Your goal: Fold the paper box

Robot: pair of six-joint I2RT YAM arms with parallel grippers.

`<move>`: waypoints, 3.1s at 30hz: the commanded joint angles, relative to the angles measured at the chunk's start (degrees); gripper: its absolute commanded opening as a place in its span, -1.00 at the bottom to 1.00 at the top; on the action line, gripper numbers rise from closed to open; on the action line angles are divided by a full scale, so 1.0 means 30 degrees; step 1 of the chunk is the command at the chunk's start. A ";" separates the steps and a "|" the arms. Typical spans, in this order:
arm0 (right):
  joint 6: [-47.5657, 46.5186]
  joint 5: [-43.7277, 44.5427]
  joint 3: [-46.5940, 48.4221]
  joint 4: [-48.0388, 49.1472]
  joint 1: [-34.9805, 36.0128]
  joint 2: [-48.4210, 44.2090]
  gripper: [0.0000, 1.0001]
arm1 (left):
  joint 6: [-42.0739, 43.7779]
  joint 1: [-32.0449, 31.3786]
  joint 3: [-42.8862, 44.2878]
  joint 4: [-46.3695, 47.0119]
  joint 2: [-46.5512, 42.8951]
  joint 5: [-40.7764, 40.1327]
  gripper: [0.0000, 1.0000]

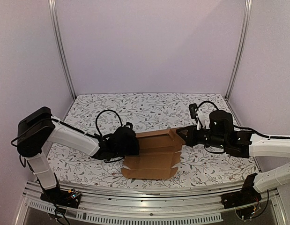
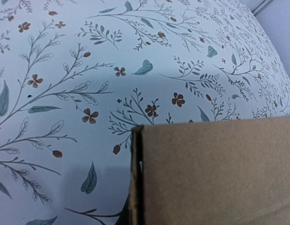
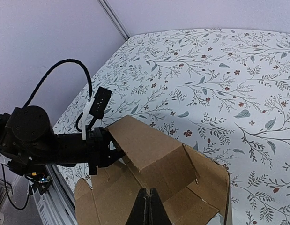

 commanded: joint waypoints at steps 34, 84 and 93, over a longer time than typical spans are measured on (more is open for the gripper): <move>-0.3427 -0.4622 0.0021 0.1227 0.0380 -0.5695 -1.00 | -0.2662 0.2570 -0.2279 0.4659 -0.5834 0.7698 -1.00; -0.4128 -0.3003 0.2276 0.2375 0.1859 -0.1788 -1.00 | -0.1156 0.2540 -0.1806 0.4281 -0.6343 0.8491 -1.00; -0.4594 -0.1866 0.2002 0.0667 0.1938 -0.1061 -1.00 | -0.0243 0.2540 -0.1741 0.4078 -0.6507 0.9038 -1.00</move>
